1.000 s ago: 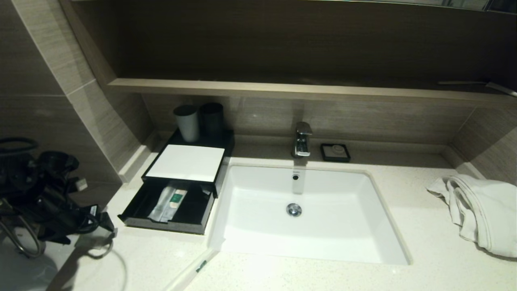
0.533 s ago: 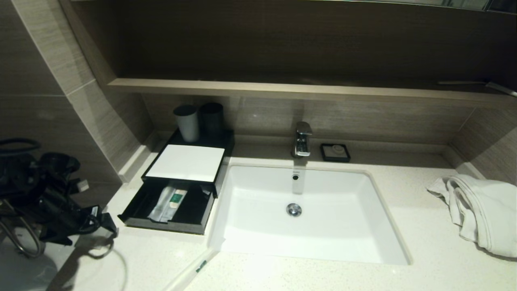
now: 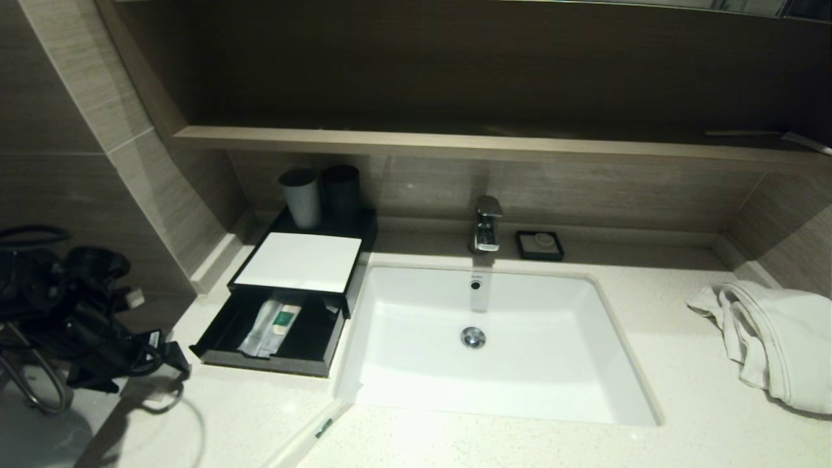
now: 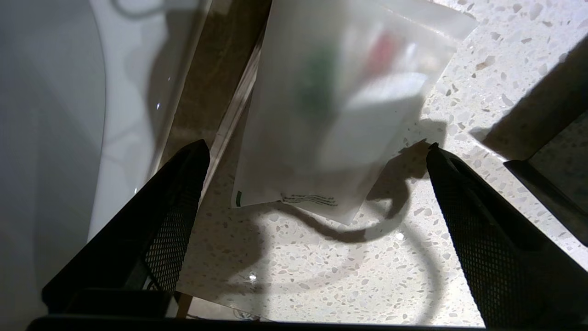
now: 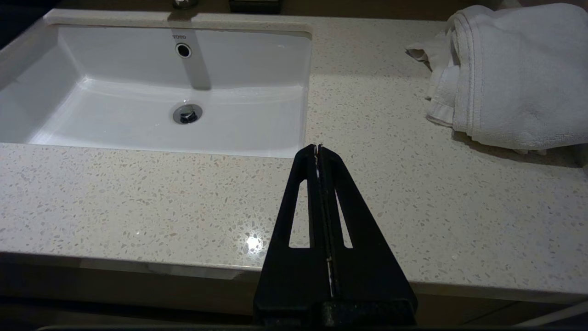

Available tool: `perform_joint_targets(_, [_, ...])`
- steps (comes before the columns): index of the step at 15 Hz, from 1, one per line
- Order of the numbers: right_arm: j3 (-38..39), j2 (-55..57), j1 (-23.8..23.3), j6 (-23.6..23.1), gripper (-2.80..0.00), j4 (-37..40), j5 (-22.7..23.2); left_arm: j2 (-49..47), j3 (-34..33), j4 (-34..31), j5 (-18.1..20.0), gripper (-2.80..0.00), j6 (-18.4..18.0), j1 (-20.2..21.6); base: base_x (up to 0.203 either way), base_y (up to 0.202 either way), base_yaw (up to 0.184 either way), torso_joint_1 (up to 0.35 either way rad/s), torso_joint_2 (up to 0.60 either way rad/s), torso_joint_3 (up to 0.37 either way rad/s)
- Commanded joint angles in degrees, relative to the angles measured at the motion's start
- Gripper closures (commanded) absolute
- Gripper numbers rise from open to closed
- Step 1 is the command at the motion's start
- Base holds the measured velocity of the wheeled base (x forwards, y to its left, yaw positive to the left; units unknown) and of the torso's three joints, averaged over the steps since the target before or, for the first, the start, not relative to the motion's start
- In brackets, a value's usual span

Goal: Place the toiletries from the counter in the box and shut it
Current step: Pick up the bathroom toiletry

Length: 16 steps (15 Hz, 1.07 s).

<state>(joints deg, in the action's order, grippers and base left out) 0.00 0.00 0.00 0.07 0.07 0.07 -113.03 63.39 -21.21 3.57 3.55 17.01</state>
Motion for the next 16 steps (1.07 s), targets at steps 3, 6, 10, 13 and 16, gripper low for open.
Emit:
perform_joint_targets(3, [0.0,0.0,0.0,0.01,0.0,0.01,0.01,-0.34,-0.02,-0.15,0.03,0.0,0.05,0.04,0.0,0.0,0.0,0.0,0.0,0.0])
perform_joint_targets(6, [0.0,0.0,0.0,0.01,0.0,0.01,0.01,-0.52,0.07,-0.06,-0.06,0.0,0.05,0.04,0.0,0.0,0.0,0.0,0.0,0.0])
perform_joint_targets(10, [0.0,0.0,0.0,0.01,0.0,0.01,0.01,-0.34,0.07,-0.06,-0.05,0.0,0.05,0.13,0.0,0.0,0.0,0.0,0.0,0.0])
perform_joint_targets(13, [0.0,0.0,0.0,0.01,0.0,0.01,0.1,0.68,0.07,-0.15,0.03,0.0,0.05,0.13,0.0,0.0,0.0,0.0,0.0,0.0])
perform_joint_targets(16, [0.0,0.0,0.0,0.01,0.0,0.01,0.01,1.85,-0.19,-0.15,0.12,0.0,0.05,0.09,0.0,0.0,0.0,0.0,0.0,0.0])
